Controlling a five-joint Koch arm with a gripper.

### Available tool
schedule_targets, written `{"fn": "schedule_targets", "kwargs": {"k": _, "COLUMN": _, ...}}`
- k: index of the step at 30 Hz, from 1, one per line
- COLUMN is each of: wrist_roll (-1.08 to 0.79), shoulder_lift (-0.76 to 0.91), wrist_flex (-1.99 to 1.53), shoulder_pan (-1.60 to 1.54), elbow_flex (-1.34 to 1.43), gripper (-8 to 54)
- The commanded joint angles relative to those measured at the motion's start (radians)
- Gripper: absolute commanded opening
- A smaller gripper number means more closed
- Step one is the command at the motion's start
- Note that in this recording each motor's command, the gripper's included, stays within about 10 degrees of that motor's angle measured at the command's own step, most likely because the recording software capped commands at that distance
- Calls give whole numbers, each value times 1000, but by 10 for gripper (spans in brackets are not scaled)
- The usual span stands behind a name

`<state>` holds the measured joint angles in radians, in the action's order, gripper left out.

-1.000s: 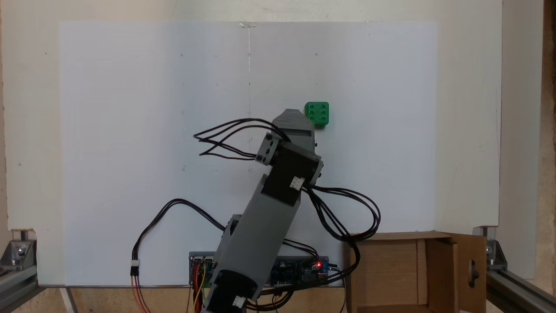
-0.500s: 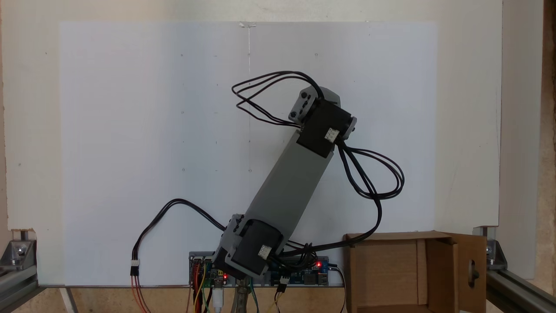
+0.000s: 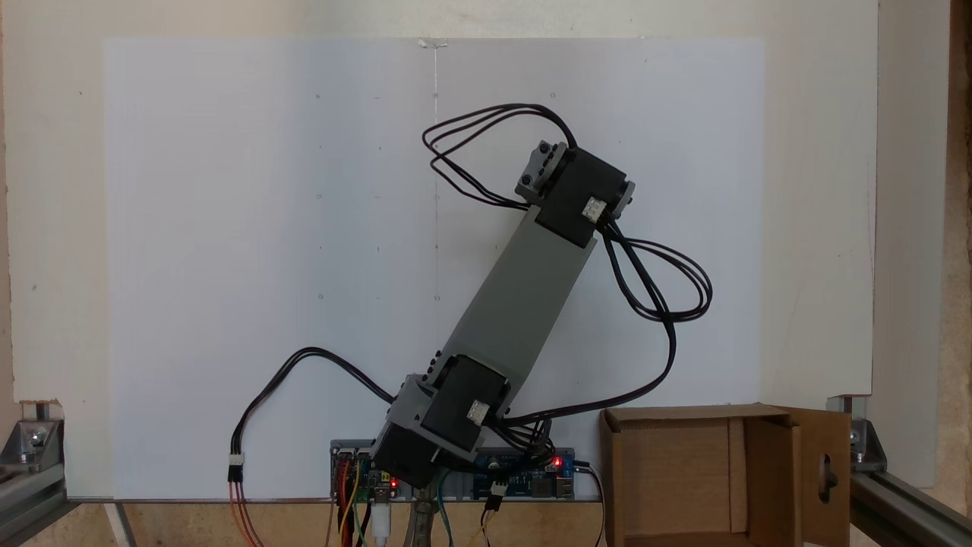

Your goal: Grasp a green dice and put it in the bin.

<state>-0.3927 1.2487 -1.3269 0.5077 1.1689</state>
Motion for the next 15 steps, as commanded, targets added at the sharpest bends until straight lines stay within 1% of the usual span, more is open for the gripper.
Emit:
{"fn": "schedule_targets", "kwargs": {"k": 1, "wrist_roll": -69, "shoulder_lift": 14, "wrist_flex": -25, "shoulder_pan": 2, "elbow_flex": -57, "gripper": 458}}
{"fn": "schedule_targets", "kwargs": {"k": 10, "wrist_roll": -75, "shoulder_lift": 11, "wrist_flex": -15, "shoulder_pan": -3, "elbow_flex": -51, "gripper": 458}}
{"fn": "schedule_targets", "kwargs": {"k": 15, "wrist_roll": -77, "shoulder_lift": 11, "wrist_flex": 69, "shoulder_pan": -5, "elbow_flex": 34, "gripper": 458}}
